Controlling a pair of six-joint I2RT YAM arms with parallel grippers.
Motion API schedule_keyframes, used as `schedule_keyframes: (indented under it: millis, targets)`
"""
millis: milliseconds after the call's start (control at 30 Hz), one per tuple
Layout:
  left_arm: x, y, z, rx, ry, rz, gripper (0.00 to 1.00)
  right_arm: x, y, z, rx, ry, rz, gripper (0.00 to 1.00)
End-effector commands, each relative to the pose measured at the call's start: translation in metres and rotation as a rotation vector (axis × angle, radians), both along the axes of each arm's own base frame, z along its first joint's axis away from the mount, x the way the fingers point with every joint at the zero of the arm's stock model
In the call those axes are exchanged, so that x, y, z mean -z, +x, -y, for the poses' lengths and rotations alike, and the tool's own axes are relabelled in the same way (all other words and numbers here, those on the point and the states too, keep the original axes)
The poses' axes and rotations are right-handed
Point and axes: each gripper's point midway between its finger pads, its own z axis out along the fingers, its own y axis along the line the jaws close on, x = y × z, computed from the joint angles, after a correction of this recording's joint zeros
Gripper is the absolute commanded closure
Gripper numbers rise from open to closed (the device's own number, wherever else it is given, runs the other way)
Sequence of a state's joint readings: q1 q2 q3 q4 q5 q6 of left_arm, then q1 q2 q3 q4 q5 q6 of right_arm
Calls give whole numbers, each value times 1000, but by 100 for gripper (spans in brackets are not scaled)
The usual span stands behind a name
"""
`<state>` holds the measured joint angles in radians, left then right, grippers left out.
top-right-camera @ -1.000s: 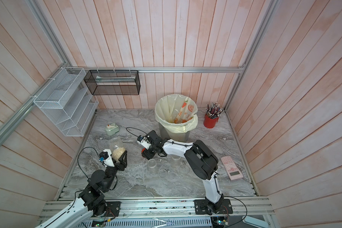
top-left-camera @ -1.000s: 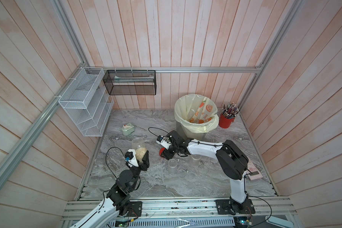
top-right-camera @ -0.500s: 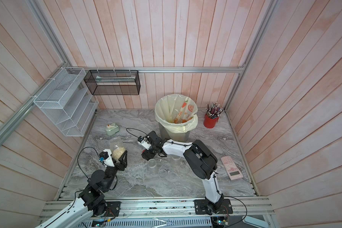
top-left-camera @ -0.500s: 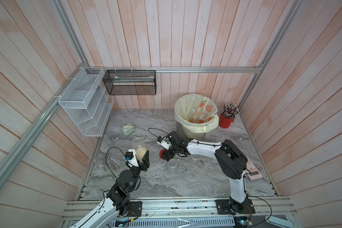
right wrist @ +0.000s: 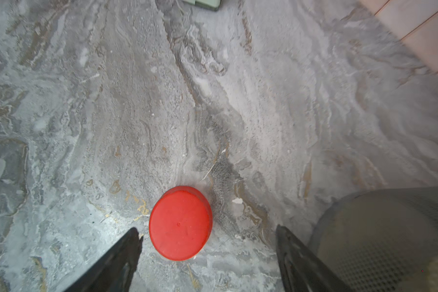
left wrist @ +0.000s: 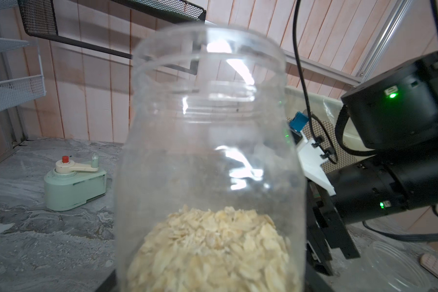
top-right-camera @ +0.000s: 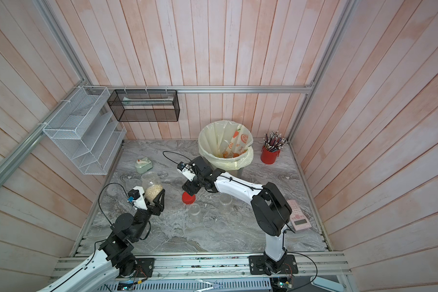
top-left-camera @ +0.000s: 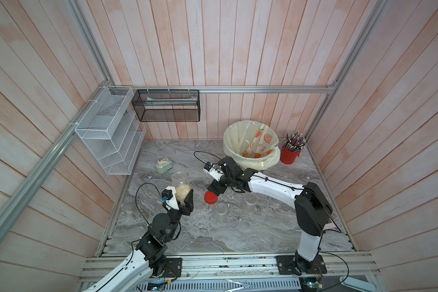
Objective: Empty expired oatmeal from jars
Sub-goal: Place the lid at the center of the board, then pour the expired oatmeal into the trash bin.
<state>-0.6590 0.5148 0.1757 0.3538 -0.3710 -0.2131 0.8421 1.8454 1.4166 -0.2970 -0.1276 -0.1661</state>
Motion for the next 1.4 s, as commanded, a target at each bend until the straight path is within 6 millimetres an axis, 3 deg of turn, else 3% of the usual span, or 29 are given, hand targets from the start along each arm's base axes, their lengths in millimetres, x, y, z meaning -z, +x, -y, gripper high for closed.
schedule_keyframes:
  millis: [0, 467, 1033, 1267, 1367]
  targets:
    - [-34, 3, 10, 38, -9, 47, 100, -35, -1, 4, -2, 24, 36, 15]
    - [-90, 29, 56, 162, 103, 58, 100, -148, -34, 39, 26, 316, 125, 18]
    - [-128, 58, 112, 302, 205, 79, 100, -225, -39, 121, 87, 649, 183, 19]
    - [-136, 71, 137, 352, 270, 84, 100, -259, -42, 153, 123, 777, 288, 13]
    - [-141, 77, 145, 364, 283, 85, 100, -264, -43, 159, 119, 797, 309, 11]
